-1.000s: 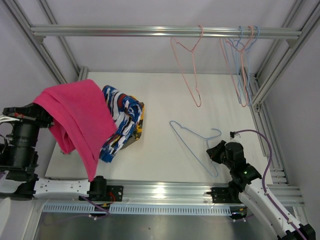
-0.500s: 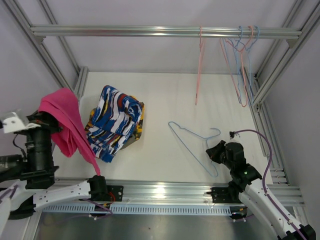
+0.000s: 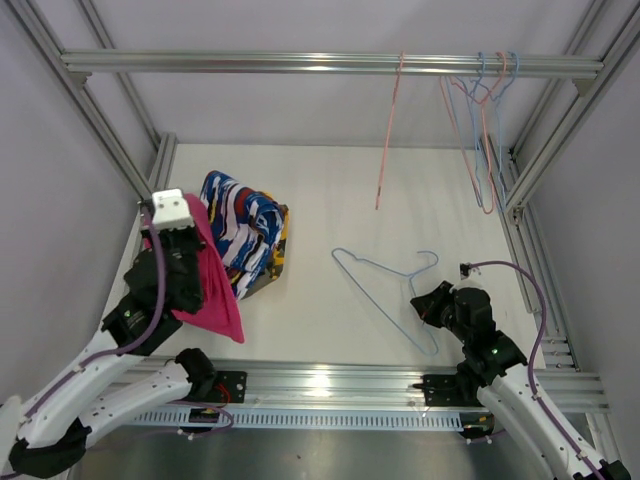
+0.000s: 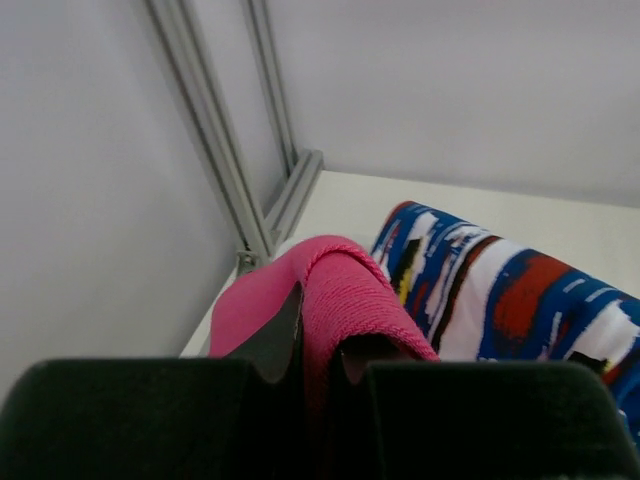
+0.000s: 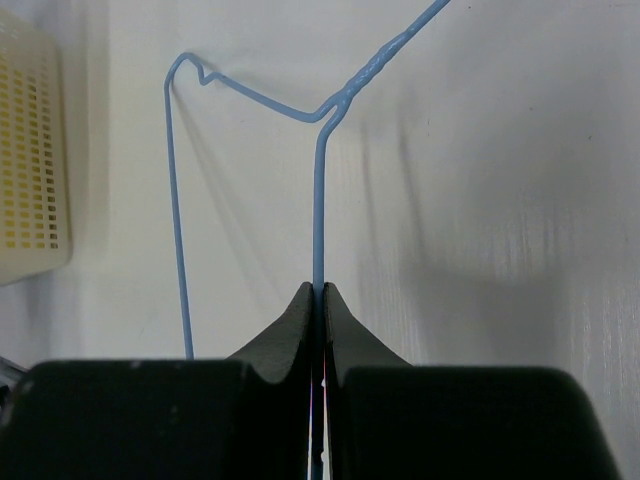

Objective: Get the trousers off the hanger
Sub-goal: Place the trousers in the bin.

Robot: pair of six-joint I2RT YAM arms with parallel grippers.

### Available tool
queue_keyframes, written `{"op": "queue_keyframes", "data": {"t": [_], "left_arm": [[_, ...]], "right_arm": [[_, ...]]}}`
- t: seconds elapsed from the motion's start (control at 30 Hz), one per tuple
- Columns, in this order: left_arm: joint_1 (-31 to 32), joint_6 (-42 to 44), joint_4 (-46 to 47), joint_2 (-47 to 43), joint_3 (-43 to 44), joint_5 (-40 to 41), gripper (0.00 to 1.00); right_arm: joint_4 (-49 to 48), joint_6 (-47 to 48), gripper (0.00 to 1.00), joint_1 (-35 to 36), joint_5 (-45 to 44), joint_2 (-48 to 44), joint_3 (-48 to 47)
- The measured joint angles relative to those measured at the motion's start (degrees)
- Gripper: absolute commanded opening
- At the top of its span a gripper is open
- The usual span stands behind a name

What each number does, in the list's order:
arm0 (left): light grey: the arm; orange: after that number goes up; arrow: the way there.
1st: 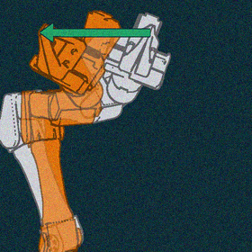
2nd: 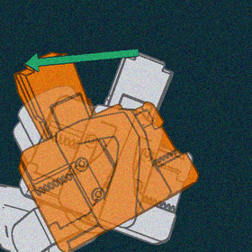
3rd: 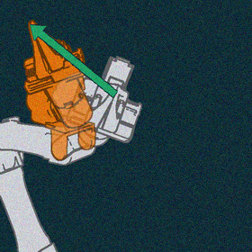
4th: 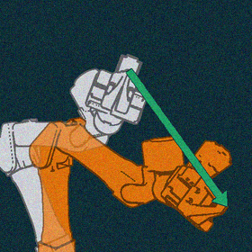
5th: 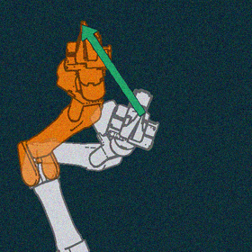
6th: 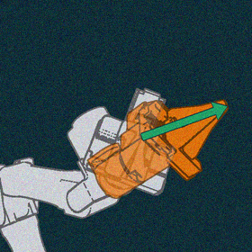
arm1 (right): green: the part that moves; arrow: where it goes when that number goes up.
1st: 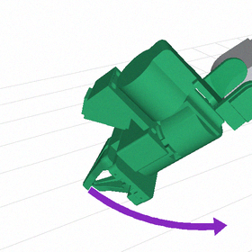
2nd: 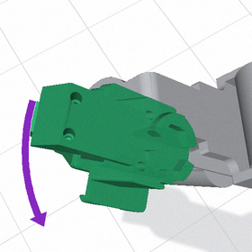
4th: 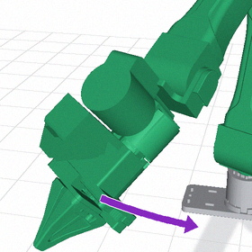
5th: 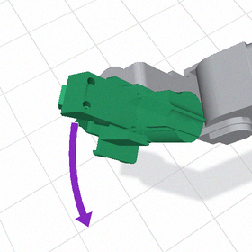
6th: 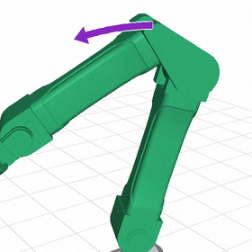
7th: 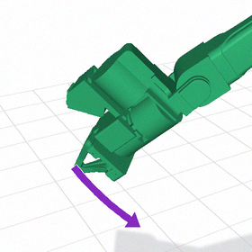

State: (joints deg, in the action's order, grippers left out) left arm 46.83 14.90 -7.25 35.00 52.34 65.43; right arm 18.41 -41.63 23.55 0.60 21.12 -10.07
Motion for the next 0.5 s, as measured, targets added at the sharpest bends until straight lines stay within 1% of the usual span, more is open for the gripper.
{"op": "queue_keyframes", "data": {"t": [0.17, 0.5], "left_arm": [[-1.4, -2.8, -0.9, 5.7, 0.5, -3.8, 0.01], [-11.1, -6.2, -1.0, 16.0, 4.3, -9.5, 0.01]], "right_arm": [[0.2, 0.2, 0.0, 0.0, 0.7, 0.0, 0.3], [0.0, 0.3, 0.0, 0.1, 1.6, 0.0, 0.4]]}}
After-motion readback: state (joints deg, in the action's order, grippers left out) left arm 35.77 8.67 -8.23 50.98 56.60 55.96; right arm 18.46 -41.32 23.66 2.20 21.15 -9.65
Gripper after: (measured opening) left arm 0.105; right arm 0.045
